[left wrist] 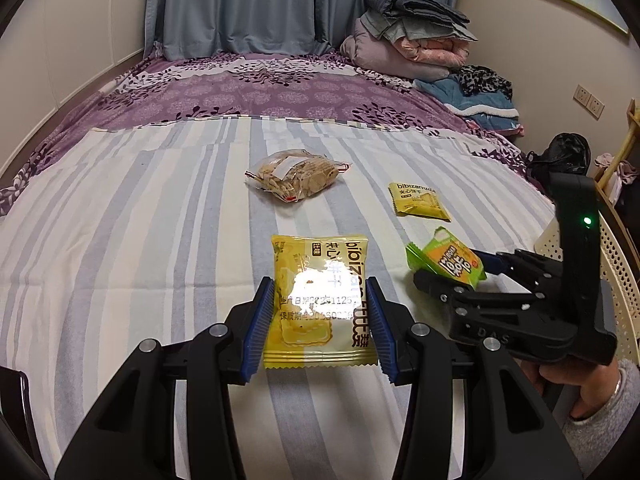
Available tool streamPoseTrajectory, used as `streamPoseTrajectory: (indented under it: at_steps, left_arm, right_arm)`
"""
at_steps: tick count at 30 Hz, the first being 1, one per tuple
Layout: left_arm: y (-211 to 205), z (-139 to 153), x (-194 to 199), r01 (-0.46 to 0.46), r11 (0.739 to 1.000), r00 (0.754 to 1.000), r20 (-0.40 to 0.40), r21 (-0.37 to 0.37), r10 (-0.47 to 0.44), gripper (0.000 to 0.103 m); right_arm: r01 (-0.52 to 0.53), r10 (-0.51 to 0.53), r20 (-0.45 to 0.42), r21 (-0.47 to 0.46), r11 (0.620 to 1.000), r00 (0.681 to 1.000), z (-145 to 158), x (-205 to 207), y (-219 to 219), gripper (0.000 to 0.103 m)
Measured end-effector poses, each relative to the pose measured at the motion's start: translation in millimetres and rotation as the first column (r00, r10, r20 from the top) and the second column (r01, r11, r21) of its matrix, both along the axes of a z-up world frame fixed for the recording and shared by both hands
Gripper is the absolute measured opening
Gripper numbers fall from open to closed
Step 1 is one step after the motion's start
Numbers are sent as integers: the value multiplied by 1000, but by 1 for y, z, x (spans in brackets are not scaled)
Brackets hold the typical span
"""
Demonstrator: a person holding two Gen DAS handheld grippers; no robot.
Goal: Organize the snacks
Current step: 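Carry the green MOKA pack into the basket and open the right gripper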
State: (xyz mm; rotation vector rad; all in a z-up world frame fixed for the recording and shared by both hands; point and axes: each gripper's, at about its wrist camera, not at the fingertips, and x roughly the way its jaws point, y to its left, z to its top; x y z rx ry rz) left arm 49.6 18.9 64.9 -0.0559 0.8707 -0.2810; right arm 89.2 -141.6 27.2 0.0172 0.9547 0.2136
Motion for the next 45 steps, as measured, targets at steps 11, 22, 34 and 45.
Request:
streamPoseTrajectory:
  at_steps: [11, 22, 34, 45]
  left_arm:
    - [-2, 13, -25, 3, 999, 999, 38, 35, -5, 47]
    - [-16, 33, -50, 34, 997, 995, 96, 74, -41, 47]
    - [-45, 49, -76, 98, 990, 985, 133, 102, -111, 47]
    - [-74, 58, -92, 160, 980, 972, 153, 123, -178, 47]
  right_arm:
    - [52, -56, 62, 64, 997, 996, 33, -51, -16, 66]
    - [95, -111, 176, 97, 991, 978, 84, -102, -45, 66]
    - [230, -260, 280, 134, 964, 924, 125, -158, -106, 66]
    - [402, -421, 314, 126, 907, 851, 133, -201, -170, 66]
